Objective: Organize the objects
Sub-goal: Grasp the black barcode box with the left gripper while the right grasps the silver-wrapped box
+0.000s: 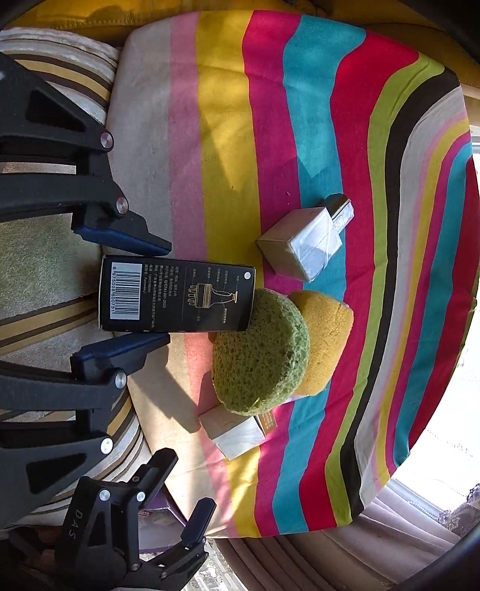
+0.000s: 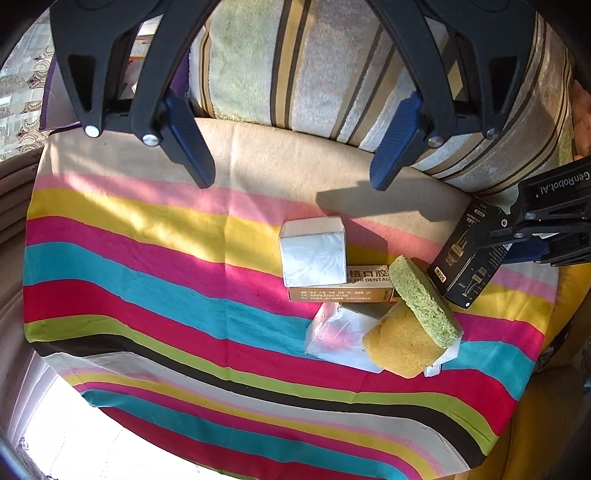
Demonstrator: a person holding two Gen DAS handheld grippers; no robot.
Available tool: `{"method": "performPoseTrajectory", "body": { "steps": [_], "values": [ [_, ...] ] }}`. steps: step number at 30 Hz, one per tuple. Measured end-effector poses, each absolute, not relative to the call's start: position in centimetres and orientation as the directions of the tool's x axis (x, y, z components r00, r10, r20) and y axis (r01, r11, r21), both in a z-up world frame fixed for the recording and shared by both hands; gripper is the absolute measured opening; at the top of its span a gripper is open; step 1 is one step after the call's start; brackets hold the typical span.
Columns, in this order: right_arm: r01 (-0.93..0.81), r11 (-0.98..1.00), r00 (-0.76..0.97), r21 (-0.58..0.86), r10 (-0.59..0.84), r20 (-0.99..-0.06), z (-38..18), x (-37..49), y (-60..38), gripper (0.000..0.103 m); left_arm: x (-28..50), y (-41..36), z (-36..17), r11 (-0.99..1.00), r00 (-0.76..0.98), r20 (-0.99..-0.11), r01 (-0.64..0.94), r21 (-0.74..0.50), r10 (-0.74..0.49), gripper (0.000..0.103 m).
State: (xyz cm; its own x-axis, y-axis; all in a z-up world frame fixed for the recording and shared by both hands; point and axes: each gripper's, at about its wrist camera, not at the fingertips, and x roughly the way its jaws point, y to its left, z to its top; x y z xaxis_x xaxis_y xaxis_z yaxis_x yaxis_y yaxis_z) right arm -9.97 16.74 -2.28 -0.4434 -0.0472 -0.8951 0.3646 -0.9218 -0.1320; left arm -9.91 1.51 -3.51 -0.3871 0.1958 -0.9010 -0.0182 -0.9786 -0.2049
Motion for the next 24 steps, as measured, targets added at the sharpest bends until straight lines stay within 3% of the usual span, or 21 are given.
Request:
{"method": "performPoseTrajectory", "body": {
  "steps": [16,21,24],
  "values": [
    [0.367,-0.918,-0.430,-0.151,-0.024,-0.902,-4.3,-13.8,14.6,0.087,-9.3,1.2,-3.5,-0.989,-0.455,-0.882,0.010,-0.145,0.124,0.041],
    [0.366,-0.918,-0.414,-0.150,-0.016,-0.910,-5.0,-14.5,14.4,0.077,-9.4,1.2,-3.4,-0.991,-0.467,-0.879,0.029,-0.129,0.101,0.040],
    [0.364,-0.922,-0.398,-0.132,-0.025,-0.917,-5.4,-14.9,14.5,0.060,-9.2,1.0,-3.1,-0.993,-0.486,-0.871,0.051,-0.105,0.067,0.040]
  ]
}}
